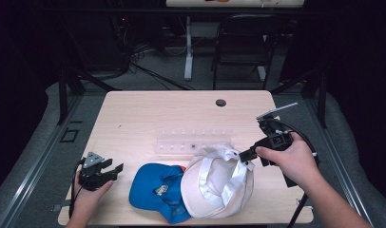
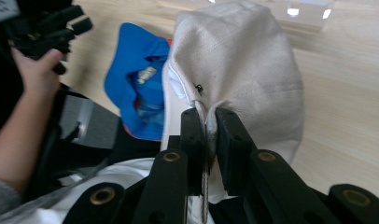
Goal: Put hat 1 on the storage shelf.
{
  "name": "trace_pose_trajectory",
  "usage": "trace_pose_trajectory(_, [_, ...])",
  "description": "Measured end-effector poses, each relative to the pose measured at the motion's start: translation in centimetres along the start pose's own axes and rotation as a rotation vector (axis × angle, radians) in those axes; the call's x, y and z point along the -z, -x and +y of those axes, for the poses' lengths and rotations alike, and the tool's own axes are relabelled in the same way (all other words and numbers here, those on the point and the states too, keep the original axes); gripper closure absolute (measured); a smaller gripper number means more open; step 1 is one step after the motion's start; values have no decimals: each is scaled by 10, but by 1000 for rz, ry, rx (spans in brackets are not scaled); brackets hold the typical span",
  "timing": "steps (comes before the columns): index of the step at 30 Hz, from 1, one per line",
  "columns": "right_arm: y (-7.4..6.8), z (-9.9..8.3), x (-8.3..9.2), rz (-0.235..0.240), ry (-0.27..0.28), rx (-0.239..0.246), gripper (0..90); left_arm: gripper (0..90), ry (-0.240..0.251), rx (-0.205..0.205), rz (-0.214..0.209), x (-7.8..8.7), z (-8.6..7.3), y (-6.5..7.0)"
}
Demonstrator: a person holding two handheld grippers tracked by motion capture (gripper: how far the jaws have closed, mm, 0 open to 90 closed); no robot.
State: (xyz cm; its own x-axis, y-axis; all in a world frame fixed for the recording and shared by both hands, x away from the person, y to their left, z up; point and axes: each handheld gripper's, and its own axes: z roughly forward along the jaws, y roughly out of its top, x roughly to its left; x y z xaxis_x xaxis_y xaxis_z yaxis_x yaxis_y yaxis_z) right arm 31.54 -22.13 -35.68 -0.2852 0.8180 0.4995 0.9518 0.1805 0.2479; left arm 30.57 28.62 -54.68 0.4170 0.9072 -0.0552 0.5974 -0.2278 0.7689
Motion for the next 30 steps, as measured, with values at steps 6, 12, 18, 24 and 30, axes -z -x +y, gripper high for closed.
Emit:
trace_pose_trajectory(6, [5, 1, 0, 122, 11, -60, 820, 476, 0, -1, 0, 0, 0, 0])
trace_pose_trajectory(12, [5, 2, -1, 260, 27, -100, 820, 475, 2, -2, -2, -1, 0, 1])
trace_pose_trajectory(18, [2, 4, -1, 358, 30, -118, 820, 475, 3, -2, -2, 0, 0, 1])
trace_pose_trajectory(24, [-3, 8, 8, 405, 81, -120, 820, 475, 3, -5, -4, 0, 0, 1])
trace_pose_trajectory(30, [-1, 10, 21, 410, 108, -132, 820, 473, 0, -11, -7, -1, 0, 2])
